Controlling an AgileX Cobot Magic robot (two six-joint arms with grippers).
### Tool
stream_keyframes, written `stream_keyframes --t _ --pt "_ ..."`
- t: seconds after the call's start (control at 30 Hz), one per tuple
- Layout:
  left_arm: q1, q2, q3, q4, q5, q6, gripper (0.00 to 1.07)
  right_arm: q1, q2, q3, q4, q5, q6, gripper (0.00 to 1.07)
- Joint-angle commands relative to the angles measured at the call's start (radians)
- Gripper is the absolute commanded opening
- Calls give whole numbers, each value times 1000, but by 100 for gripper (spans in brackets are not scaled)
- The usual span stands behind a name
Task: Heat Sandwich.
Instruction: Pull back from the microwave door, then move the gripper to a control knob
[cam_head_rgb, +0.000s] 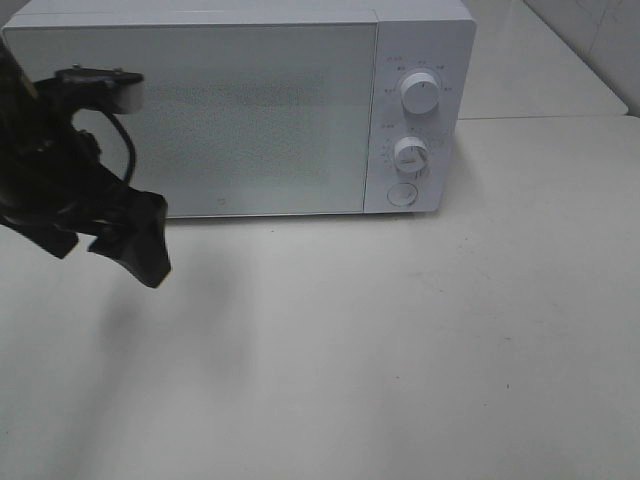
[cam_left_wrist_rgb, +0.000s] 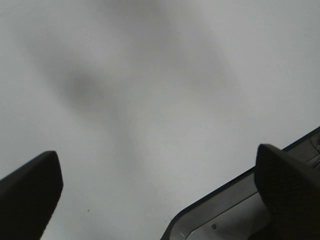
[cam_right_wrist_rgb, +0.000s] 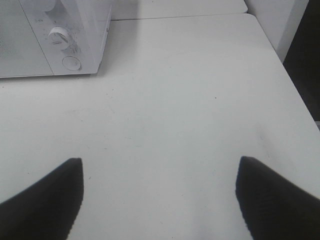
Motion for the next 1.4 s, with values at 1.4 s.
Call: stream_keyframes --t 1.4 --pt "388 -795 446 77 140 -62 98 -6 -27 4 -3 -12 -9 76"
